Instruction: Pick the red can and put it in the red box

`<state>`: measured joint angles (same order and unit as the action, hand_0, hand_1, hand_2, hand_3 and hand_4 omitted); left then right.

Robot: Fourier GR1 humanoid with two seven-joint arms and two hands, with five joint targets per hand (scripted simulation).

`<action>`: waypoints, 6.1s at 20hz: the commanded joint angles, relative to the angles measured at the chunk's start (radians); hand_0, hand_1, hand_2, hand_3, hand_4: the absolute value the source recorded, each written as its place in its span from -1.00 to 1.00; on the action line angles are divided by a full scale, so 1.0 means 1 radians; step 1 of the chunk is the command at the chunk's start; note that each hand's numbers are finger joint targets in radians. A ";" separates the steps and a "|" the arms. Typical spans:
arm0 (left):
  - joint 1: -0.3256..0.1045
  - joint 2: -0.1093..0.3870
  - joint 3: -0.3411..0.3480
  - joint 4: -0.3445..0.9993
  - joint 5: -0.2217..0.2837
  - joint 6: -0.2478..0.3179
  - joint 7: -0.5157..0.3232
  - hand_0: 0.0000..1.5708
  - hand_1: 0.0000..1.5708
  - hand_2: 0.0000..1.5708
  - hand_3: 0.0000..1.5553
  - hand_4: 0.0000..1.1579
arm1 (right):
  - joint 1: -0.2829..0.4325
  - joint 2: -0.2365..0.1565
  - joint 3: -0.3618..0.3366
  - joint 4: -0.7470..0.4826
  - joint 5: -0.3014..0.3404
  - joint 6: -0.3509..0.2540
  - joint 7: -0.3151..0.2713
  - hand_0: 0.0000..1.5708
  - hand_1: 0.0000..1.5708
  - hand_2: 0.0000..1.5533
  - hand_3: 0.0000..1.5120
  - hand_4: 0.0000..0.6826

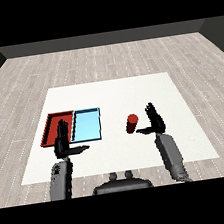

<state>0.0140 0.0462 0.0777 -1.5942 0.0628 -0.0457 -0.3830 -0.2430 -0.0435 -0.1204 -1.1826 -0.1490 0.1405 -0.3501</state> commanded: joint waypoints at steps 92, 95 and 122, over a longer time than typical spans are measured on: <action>-0.102 -0.045 -0.211 0.058 -0.058 0.087 0.102 -1.00 -1.00 -1.00 -1.00 -1.00 | -0.197 0.026 0.214 0.064 -0.022 -0.327 -0.041 0.82 0.82 0.86 0.88 0.91; -0.142 -0.046 -0.313 0.062 -0.026 0.166 0.134 -1.00 -1.00 -1.00 -1.00 -1.00 | -0.183 0.043 0.248 0.049 -0.023 -0.348 -0.032 0.80 0.80 0.85 0.87 0.91; -0.307 -0.038 -0.483 0.184 0.043 0.291 0.200 -1.00 -1.00 -1.00 -1.00 -1.00 | -0.168 0.043 0.610 -0.135 -0.121 -0.580 0.014 0.80 0.80 0.84 0.86 0.81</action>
<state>-0.2891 0.0021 -0.4345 -1.3840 0.1232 0.2682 -0.2256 -0.4414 -0.0003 0.3828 -1.2795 -0.2454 -0.3650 -0.3476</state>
